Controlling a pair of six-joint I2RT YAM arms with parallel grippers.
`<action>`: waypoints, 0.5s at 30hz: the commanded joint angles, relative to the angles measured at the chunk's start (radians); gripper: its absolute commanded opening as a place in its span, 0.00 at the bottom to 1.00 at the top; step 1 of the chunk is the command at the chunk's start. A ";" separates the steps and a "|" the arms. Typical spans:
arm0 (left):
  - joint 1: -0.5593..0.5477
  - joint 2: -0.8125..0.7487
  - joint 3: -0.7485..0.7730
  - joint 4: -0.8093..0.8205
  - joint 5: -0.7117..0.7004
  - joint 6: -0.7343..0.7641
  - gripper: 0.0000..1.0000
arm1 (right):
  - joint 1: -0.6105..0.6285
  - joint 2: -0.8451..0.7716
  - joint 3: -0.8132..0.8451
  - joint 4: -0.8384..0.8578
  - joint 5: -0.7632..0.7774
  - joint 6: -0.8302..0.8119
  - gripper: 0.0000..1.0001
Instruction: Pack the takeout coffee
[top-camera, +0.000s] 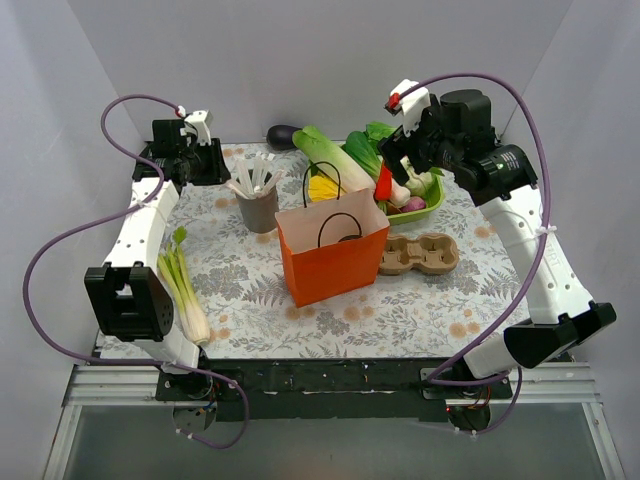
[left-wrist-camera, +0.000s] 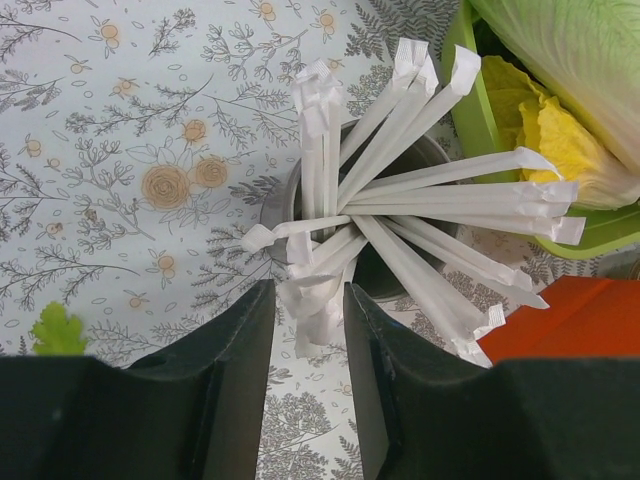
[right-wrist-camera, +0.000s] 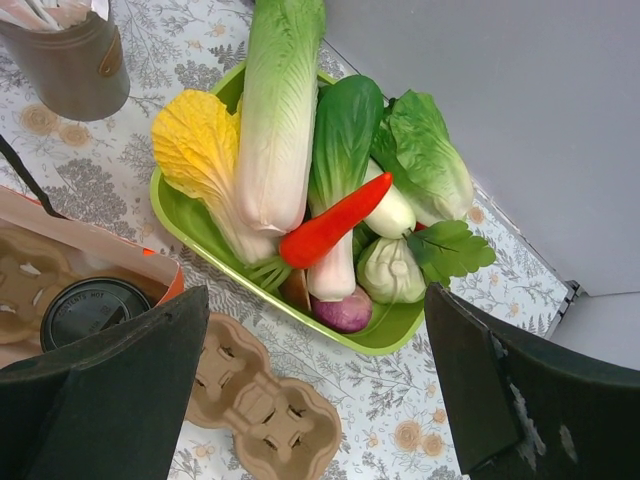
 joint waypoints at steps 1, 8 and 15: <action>0.006 0.006 0.049 0.034 0.043 0.005 0.31 | -0.005 -0.011 -0.003 0.042 -0.013 0.017 0.95; 0.006 0.016 0.062 0.034 0.083 -0.004 0.15 | -0.007 -0.002 -0.005 0.044 -0.020 0.022 0.95; 0.006 -0.039 0.074 0.063 0.135 0.016 0.00 | -0.009 0.009 -0.002 0.053 -0.028 0.026 0.95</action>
